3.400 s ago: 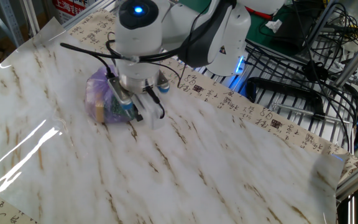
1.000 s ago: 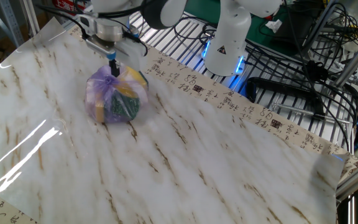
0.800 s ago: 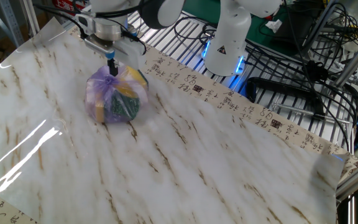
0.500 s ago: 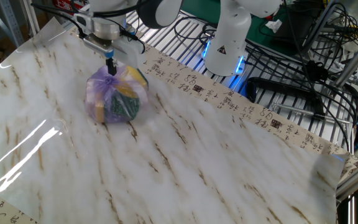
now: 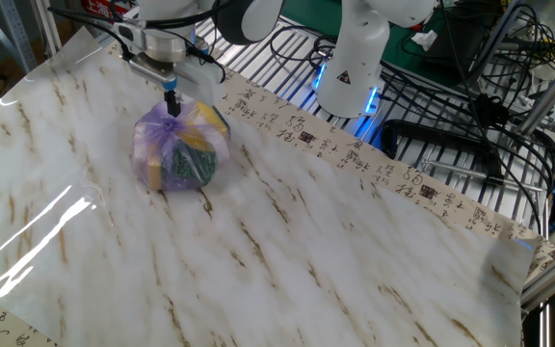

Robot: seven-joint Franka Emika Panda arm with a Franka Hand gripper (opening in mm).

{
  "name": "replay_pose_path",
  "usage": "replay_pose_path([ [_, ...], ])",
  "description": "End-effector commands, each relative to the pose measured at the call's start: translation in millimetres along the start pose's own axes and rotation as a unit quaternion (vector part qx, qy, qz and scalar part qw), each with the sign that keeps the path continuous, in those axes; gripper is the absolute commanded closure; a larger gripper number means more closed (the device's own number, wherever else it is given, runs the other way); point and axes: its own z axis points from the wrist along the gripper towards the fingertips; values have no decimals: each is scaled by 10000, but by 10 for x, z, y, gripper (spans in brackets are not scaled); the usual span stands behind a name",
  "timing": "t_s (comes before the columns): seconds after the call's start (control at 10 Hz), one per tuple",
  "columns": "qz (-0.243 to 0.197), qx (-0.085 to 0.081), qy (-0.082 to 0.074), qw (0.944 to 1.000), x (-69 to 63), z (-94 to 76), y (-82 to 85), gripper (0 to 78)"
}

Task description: Pick up a bag of things

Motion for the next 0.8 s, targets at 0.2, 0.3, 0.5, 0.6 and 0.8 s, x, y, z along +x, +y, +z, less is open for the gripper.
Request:
replay_pose_path([
  [0.2, 80, 39, 7, 10000, -3, -10, -5, 776],
  [0.3, 188, 137, -4, 9997, -3, -10, -5, 776],
  [0.5, 537, 465, 111, 9974, -3, -10, -5, 776],
  [0.6, 647, 433, 202, 9968, -3, -10, -5, 776],
  [0.8, 737, 359, 263, 9963, -3, -10, -5, 776],
])
